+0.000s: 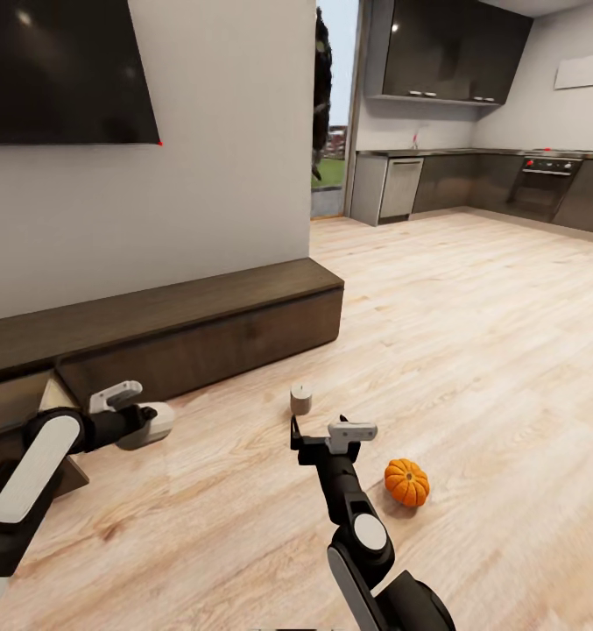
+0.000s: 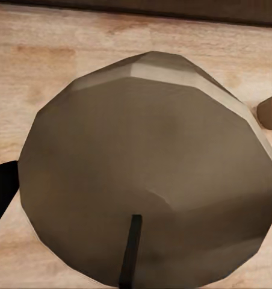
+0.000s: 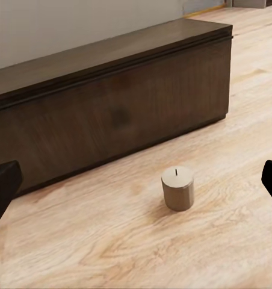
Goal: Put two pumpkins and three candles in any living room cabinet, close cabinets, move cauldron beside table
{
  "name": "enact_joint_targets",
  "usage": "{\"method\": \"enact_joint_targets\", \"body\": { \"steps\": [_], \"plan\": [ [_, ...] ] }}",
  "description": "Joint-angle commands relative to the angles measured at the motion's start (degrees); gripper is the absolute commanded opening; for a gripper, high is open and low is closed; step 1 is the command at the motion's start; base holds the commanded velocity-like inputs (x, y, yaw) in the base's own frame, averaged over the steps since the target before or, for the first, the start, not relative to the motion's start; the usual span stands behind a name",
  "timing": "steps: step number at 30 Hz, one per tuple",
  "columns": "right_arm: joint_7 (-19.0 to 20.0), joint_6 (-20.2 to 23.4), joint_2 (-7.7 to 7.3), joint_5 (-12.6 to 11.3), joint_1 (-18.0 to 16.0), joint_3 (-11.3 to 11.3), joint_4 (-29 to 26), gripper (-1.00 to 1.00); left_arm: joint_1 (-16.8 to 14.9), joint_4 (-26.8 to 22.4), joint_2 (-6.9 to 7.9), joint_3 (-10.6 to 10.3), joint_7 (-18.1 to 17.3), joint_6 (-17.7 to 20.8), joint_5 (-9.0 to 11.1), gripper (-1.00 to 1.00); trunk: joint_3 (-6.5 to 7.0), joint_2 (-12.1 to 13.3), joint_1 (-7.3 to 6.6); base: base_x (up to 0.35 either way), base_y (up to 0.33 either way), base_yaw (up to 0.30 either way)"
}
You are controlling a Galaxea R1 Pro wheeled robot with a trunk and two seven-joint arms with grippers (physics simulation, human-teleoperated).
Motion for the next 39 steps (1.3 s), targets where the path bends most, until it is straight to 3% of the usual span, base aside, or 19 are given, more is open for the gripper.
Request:
{"method": "enact_joint_targets", "body": {
  "steps": [1, 6, 11, 13, 15, 19, 21, 22, 23, 24, 27, 28, 30, 31, 32, 33, 34, 36, 39],
  "plan": [
    [-0.4, 0.3, 0.0, -0.3, 0.0, 0.1, 0.0, 1.0, 0.2, -0.1, -0.46, -0.2, 0.7, -0.8, 0.4, -1.0, -0.05, 0.0, -0.01, 0.0, 0.0, 0.0],
    [-0.6, 0.4, 0.2, -0.1, 0.0, 0.1, 0.4, 1.0, 2.4, -0.6, -3.24, -0.3, 0.7, -7.4, -0.2, -1.0, -0.05, 0.0, -0.01, 0.0, 0.0, 0.0],
    [-0.7, 0.9, 0.7, 0.1, -0.1, 0.0, 3.2, 1.0, 5.9, -2.6, -4.21, -1.7, 0.4, -14.9, -4.8, -1.0, -0.05, 0.0, -0.01, 0.0, 0.0, 0.0],
    [-0.7, 1.1, 1.64, 0.2, -0.3, 0.0, 5.5, 1.0, 7.9, -4.4, -4.34, -3.4, 0.3, -18.4, -6.9, -1.0, -0.05, 0.0, -0.01, 0.0, 0.0, 0.0],
    [-0.7, 1.5, 2.28, 0.3, -1.3, 0.0, 8.2, 1.0, 9.4, -5.6, -4.35, -5.3, 0.2, -22.0, -7.7, -1.0, -0.05, 0.0, -0.01, 0.0, 0.0, 0.0],
    [-0.8, 2.6, 2.28, 0.2, -8.1, -0.1, 17.1, 1.0, 11.0, -6.6, -4.24, -12.2, 0.1, -30.1, -8.4, -1.0, -0.05, 0.0, -0.01, 0.0, 0.0, 0.0],
    [-0.9, 2.9, 2.28, -0.2, -14.8, -0.7, 25.2, 1.0, 11.3, -6.8, -3.98, -17.3, 0.2, -34.9, -9.6, -1.0, -0.05, 0.0, -0.01, 0.0, 0.0, 0.0],
    [-0.9, 2.9, 2.28, -0.3, -16.5, -1.0, 27.3, 1.0, 11.4, -6.9, -3.89, -18.2, 0.2, -36.0, -10.1, -1.0, -0.05, 0.0, -0.01, 0.0, 0.0, 0.0],
    [-0.8, 2.8, 2.28, -1.0, -21.3, -2.5, 33.8, 1.0, 11.5, -6.9, -3.65, -19.8, 0.4, -38.9, -11.7, -1.0, -0.05, 0.0, -0.01, 0.0, 0.0, 0.0],
    [-0.6, 2.5, 2.28, -3.1, -28.4, -5.7, 42.9, 1.0, 11.5, -7.0, -2.91, -20.9, 0.4, -41.4, -13.6, -1.0, -0.05, 0.0, -0.01, 0.0, 0.0, 0.0],
    [-0.5, 1.9, 2.28, -4.7, -33.0, -7.7, 49.7, 1.0, 11.6, -7.0, -1.11, -21.3, 0.5, -42.4, -14.2, -1.0, -0.05, 0.0, -0.01, 0.0, 0.0, 0.0],
    [-0.5, -0.9, 2.28, -5.3, -35.4, -8.8, 54.7, 1.0, 11.6, -7.0, -0.3, -21.4, 0.4, -42.6, -14.2, -1.0, -0.05, 0.0, -0.01, 0.0, 0.0, 0.0],
    [-0.5, -3.3, 2.28, -5.6, -36.6, -9.4, 57.9, 1.0, 11.6, -7.0, 0.07, -21.5, 0.3, -42.8, -14.2, -1.0, -0.05, 0.0, -0.01, 0.0, 0.0, 0.0],
    [-0.5, -4.7, 2.28, -7.6, -37.2, -10.0, 62.1, 1.0, 11.6, -7.0, 0.56, -21.5, -5.6, -42.8, -13.8, -1.0, -0.05, 0.0, -0.01, 0.0, 0.0, 0.0],
    [-0.5, -4.8, 2.28, -8.3, -37.3, -10.1, 63.3, 1.0, 11.7, -7.0, 2.28, -21.5, -13.9, -42.6, -12.0, -1.0, -0.05, 0.0, -0.01, 0.0, 0.0, 0.0],
    [-0.5, -4.8, 2.28, -8.6, -37.4, -10.0, 63.7, 1.0, 11.9, -7.0, 7.35, -21.7, -27.0, -41.9, -4.1, -1.0, -0.05, 0.0, -0.01, 0.0, 0.0, 0.0],
    [-0.5, -4.8, 2.28, -8.7, -37.4, -9.9, 63.8, 1.0, 11.9, -7.0, 10.83, -21.8, -33.7, -40.3, 1.8, -1.0, -0.05, 0.0, -0.01, 0.0, 0.0, 0.0],
    [-0.4, -4.9, 2.28, -8.6, -37.4, -9.6, 63.9, 1.0, 12.0, -7.0, 15.02, -21.8, -39.9, -37.4, 8.2, -1.0, -0.05, 0.0, -0.01, 0.0, 0.0, 0.0],
    [-0.4, -4.9, 2.28, -8.6, -37.4, -9.4, 63.9, 1.0, 12.0, -7.0, 16.69, -21.9, -42.2, -36.2, 10.6, -1.0, -0.05, 0.0, -0.01, 0.0, 0.0, 0.0]
  ]
}}
